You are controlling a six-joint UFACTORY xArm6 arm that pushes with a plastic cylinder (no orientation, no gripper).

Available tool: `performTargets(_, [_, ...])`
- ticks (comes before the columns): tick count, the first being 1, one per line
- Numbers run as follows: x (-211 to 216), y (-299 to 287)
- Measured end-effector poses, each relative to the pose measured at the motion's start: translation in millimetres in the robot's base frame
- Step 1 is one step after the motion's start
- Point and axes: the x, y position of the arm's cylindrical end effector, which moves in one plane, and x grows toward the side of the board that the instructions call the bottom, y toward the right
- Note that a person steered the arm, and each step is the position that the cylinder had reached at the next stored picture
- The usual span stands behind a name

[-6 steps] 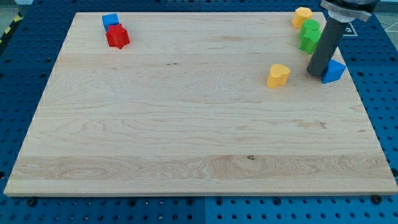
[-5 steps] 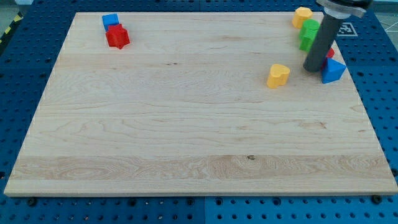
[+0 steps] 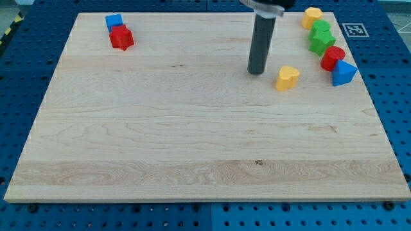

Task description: Slide the yellow heart to the center right

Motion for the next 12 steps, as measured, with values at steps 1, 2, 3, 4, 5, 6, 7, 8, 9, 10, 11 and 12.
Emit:
performTargets(1, [29,42])
performTargets(2, [42,74])
performTargets(3, [38,59])
performTargets(4, [20,36])
performTargets(5, [2,49])
performTargets(6, [3,84])
performTargets(7, [10,101])
performTargets(8, [10,100])
performTargets(9, [10,86])
performTargets(10, [18,83])
performTargets(11, [34,88])
performTargets(12, [47,93])
